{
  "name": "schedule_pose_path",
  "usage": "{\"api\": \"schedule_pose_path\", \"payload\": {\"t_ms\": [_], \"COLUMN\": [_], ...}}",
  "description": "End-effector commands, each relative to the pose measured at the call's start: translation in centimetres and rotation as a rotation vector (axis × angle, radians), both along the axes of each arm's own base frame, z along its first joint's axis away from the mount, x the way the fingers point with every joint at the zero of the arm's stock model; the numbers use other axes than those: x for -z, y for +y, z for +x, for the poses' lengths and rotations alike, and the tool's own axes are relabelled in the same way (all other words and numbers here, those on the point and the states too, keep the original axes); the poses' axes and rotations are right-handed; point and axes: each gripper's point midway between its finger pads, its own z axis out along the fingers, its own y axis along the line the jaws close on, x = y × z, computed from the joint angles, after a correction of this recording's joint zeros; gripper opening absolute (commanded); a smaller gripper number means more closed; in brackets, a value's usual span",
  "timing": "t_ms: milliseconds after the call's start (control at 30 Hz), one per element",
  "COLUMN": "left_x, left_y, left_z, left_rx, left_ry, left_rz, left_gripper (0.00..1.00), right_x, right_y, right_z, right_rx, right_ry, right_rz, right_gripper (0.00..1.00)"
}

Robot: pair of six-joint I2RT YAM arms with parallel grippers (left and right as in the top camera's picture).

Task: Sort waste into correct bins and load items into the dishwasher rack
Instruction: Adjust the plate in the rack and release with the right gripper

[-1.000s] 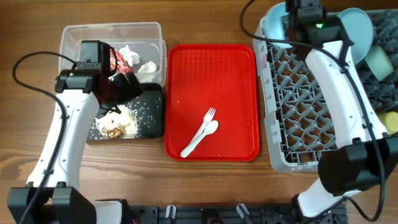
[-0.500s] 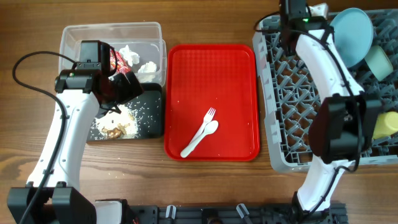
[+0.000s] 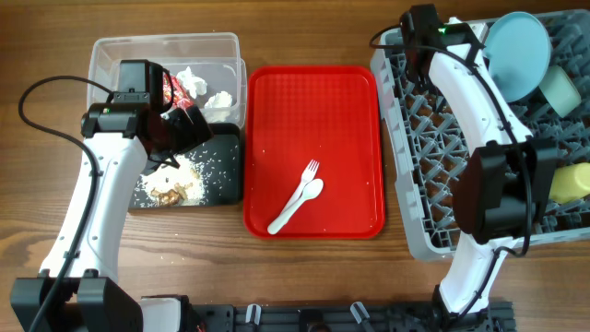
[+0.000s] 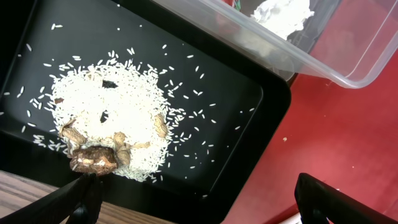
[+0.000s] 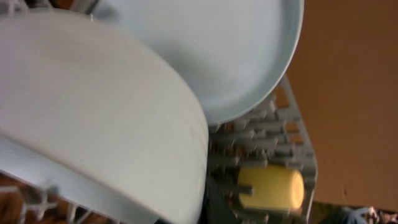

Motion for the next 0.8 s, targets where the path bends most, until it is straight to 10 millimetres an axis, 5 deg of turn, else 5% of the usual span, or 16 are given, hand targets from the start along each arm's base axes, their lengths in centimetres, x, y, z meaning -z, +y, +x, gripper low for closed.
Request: {"api": "schedule_pose_path", "payload": {"t_ms": [0,167,200,300,400,467,500,567,767], "left_x": [-0.5,-0.5,-0.5,-0.5,-0.5,-0.5,-0.5,-0.5,-0.5], "left_y": [0.5,0.5,0.5,0.5,0.5,0.5,0.5,0.5,0.5], "left_z": [0.0,0.1,0.1,0.2,0.2,0.2,0.2,0.2,0.2], "left_rx": [-0.021,-0.021,-0.021,-0.021,-0.021,-0.021,-0.021,-0.021,-0.021], "left_ry": [-0.016,-0.02,-0.02,-0.022,-0.022,-0.022,-0.022,-0.022,-0.022], "left_rz": [0.013,0.012,0.012,0.012,0.012,0.012,0.012,0.012,0.012], "left_gripper": [1.0,1.0,1.0,1.0,1.0,1.0,1.0,1.0,1.0], "right_x": [4.8,6.1,6.4,4.4,0.2,-1.3,-1.2,-0.5,5.9], "right_y": [4.4,6.7,7.4,8.0,11.5,14.0,14.6,14.7,15.0], "right_z": [-2.9,-4.5,-4.6,-4.3,-2.5,-3.3,-4.2,-5.0,-9.0], "right_rx": [-0.006,-0.053,-0.101,-0.126,-0.38,-0.48,-0.475,-0.44,-0.274], "right_ry": [0.168,0.289,0.328,0.297,0.235,0.238,0.265,0.293,0.417], "right_rz": [0.345,0.491,0.532,0.568,0.727,0.856,0.902,0.924,0.996], "right_gripper": [0.05,0.39,0.68,1.0,1.0,0.95,0.54,0.1,0.08]}}
